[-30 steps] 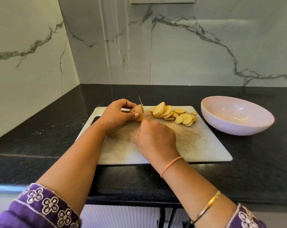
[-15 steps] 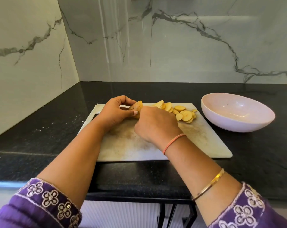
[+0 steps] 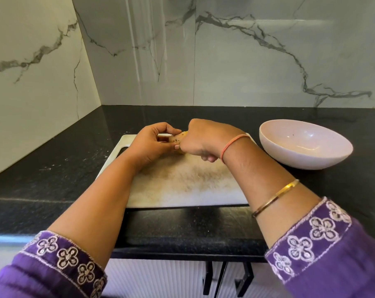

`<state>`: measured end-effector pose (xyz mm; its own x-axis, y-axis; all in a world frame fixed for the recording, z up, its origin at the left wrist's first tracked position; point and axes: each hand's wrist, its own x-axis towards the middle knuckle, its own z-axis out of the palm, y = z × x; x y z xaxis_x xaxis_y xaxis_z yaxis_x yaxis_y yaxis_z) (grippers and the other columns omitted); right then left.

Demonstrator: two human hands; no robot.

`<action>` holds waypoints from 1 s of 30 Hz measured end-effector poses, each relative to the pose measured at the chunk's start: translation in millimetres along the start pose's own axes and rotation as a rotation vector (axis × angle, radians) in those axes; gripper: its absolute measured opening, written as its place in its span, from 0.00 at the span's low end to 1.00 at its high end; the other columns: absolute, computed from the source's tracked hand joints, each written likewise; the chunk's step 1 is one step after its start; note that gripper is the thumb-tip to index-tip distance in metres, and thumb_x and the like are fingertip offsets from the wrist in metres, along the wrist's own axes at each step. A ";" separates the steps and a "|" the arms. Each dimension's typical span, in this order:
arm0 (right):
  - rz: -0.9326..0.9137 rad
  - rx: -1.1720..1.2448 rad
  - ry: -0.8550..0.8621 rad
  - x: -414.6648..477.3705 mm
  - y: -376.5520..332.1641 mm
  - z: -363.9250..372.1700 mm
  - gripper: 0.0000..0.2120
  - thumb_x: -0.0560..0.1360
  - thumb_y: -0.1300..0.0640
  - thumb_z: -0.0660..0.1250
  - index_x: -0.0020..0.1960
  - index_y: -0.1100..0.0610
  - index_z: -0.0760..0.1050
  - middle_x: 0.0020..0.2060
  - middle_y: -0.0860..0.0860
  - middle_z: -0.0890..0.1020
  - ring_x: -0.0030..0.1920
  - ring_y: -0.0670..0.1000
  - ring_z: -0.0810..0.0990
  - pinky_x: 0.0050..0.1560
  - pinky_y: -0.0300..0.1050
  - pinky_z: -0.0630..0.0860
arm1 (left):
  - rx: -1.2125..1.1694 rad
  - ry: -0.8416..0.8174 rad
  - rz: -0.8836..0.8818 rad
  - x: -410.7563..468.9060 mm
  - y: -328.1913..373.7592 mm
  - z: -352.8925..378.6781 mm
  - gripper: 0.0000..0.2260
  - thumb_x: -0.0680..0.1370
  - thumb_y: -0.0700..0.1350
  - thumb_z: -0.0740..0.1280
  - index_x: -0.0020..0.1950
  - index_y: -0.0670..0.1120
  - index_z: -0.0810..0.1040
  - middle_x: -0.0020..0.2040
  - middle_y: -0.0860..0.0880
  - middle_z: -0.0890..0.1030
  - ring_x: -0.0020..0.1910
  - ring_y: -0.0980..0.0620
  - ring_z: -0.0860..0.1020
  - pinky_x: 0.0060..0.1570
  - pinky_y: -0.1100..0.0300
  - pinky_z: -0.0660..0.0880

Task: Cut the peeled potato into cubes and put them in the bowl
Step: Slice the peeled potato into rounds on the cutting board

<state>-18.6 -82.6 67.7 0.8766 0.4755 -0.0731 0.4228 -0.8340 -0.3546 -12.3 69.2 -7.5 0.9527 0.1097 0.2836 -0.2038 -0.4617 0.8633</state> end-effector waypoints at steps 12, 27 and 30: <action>-0.132 -0.263 0.272 -23.2 15.8 50.2 0.09 0.79 0.55 0.58 0.54 0.55 0.74 0.42 0.52 0.76 0.40 0.53 0.71 0.37 0.44 0.64 | 0.111 0.088 -0.093 11.0 -9.5 4.9 0.09 0.74 0.47 0.72 0.53 0.52 0.75 0.55 0.52 0.80 0.54 0.52 0.79 0.58 0.50 0.76; -0.040 0.049 0.160 -19.8 39.3 41.5 0.12 0.77 0.53 0.57 0.54 0.56 0.76 0.34 0.51 0.75 0.38 0.55 0.76 0.35 0.43 0.67 | 0.161 0.097 -0.155 11.7 -10.6 4.0 0.12 0.75 0.46 0.70 0.56 0.49 0.74 0.59 0.49 0.78 0.58 0.50 0.77 0.62 0.49 0.74; -0.059 -0.003 0.167 -26.6 40.6 37.9 0.08 0.76 0.53 0.58 0.45 0.56 0.74 0.31 0.50 0.74 0.36 0.53 0.76 0.32 0.42 0.66 | 0.174 0.098 -0.160 11.4 -11.6 1.8 0.12 0.75 0.46 0.70 0.57 0.50 0.73 0.59 0.50 0.78 0.58 0.50 0.77 0.62 0.49 0.74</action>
<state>-33.5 -118.5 19.9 0.8760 0.4710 0.1036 0.4753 -0.8068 -0.3510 1.4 74.2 -15.1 0.9414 0.2747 0.1960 -0.0024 -0.5753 0.8179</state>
